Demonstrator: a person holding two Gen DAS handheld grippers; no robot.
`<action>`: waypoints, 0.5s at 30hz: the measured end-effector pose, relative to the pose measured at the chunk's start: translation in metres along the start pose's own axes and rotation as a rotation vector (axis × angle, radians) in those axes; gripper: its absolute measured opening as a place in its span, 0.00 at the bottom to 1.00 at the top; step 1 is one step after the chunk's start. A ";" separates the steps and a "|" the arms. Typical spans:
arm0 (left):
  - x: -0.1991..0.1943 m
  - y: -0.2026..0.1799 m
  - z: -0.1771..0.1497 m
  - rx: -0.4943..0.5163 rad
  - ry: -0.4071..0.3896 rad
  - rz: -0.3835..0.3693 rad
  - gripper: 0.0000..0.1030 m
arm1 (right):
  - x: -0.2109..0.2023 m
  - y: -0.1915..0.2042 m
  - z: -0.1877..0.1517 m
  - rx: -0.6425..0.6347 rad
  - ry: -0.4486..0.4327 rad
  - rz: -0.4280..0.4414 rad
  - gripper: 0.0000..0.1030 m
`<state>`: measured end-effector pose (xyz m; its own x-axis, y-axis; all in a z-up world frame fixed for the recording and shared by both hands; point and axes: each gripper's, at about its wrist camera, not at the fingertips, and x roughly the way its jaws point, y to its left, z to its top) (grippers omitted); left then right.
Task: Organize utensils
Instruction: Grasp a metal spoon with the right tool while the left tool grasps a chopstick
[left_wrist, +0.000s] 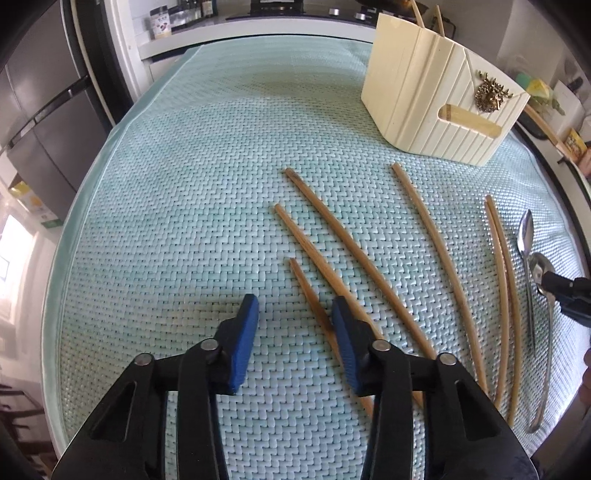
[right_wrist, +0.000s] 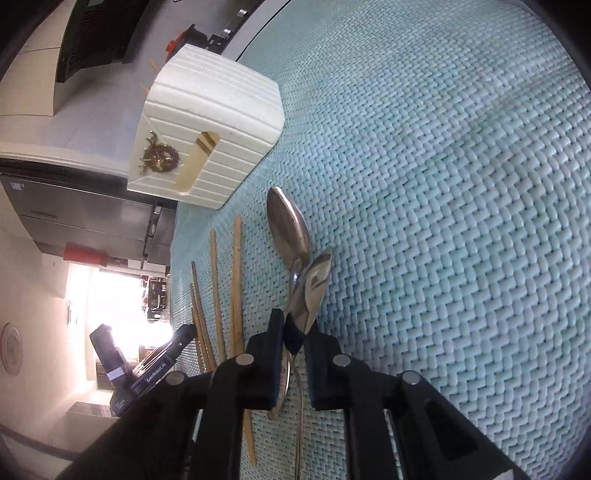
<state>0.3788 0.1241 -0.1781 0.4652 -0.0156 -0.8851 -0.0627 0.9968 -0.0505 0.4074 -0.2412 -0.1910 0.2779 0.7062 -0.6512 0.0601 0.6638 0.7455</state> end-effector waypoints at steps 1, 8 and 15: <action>-0.002 0.000 -0.004 -0.004 0.003 -0.009 0.25 | 0.001 0.003 -0.001 -0.015 -0.005 0.004 0.06; 0.001 0.005 0.004 -0.012 -0.003 -0.052 0.07 | -0.006 0.045 -0.024 -0.176 -0.062 -0.038 0.06; -0.016 0.009 0.002 -0.028 -0.054 -0.131 0.03 | -0.047 0.084 -0.060 -0.356 -0.147 -0.086 0.05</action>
<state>0.3724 0.1331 -0.1632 0.5178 -0.1407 -0.8438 -0.0223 0.9838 -0.1777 0.3421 -0.2037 -0.1063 0.4222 0.6184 -0.6628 -0.2400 0.7813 0.5761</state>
